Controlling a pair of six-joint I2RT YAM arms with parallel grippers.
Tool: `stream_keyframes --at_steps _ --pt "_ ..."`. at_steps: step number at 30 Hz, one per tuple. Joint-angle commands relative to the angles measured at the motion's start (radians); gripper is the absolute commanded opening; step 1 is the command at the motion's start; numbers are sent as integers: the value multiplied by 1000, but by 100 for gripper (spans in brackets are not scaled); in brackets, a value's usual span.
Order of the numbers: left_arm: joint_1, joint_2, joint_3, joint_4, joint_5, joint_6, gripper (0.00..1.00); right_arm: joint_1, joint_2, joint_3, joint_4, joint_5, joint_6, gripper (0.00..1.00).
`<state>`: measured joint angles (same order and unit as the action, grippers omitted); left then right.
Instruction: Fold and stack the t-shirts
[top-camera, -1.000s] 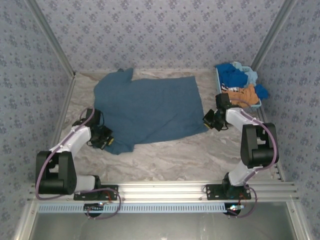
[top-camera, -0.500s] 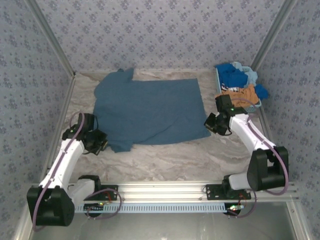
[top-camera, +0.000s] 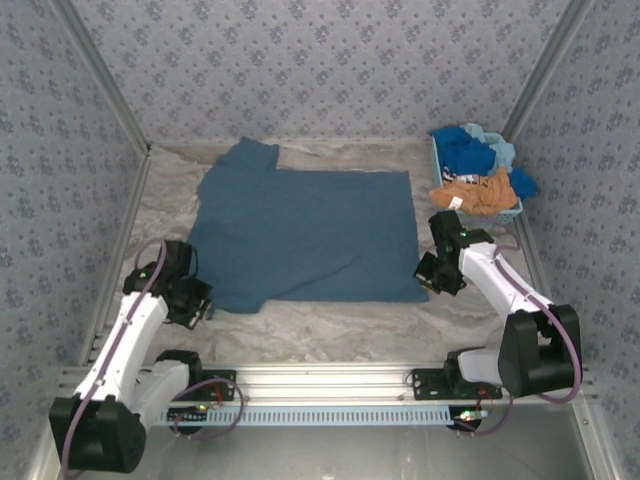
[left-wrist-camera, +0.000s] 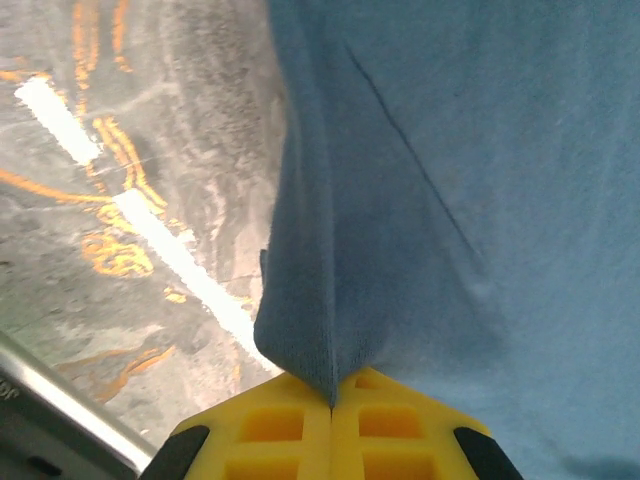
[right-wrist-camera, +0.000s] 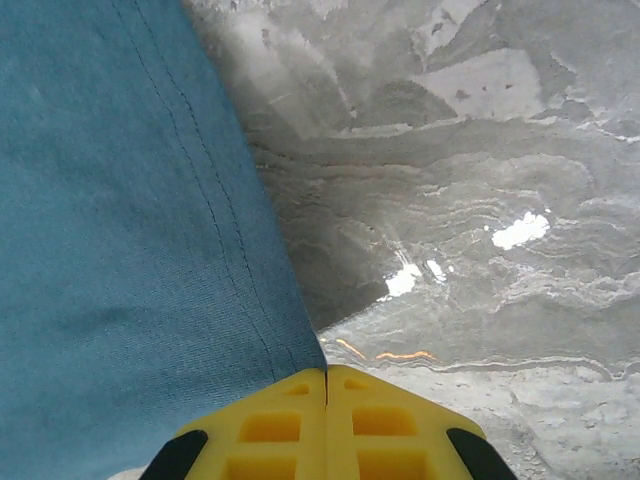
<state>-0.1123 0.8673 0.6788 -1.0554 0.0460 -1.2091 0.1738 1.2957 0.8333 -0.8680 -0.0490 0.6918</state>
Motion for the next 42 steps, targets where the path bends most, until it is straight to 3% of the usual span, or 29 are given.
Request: stream_keyframes --at_steps 1,7,12,14,15,16,18,21,25,28,33,42 --pt "-32 -69 46 -169 -107 -110 0 18 1 -1 -33 49 11 0" --pt "-107 -154 25 -250 -171 -246 0 27 123 48 26 0 -41 0" --pt "-141 -120 -76 -1 -80 -243 0 36 156 73 5 32 -50 0" --pt "-145 -73 -67 30 -74 -219 12 36 138 65 -13 54 -42 0" --pt "-145 -49 -50 43 -70 -194 23 38 120 60 -20 66 -36 0" --pt "-145 -32 -30 40 -69 -176 33 38 102 58 -31 77 -28 6" --pt "-145 -1 35 43 -76 -125 47 41 51 60 -44 101 -16 28" --pt "-141 61 148 42 -83 -60 58 52 4 90 -45 122 0 45" --pt "-108 211 286 12 -67 4 58 76 29 144 -1 103 2 48" --pt "-44 311 297 128 -8 39 55 88 98 160 99 43 -1 45" --pt "96 571 303 305 72 128 34 96 283 184 257 -55 -21 35" --pt "198 891 371 370 97 237 29 132 590 342 276 -65 1 32"
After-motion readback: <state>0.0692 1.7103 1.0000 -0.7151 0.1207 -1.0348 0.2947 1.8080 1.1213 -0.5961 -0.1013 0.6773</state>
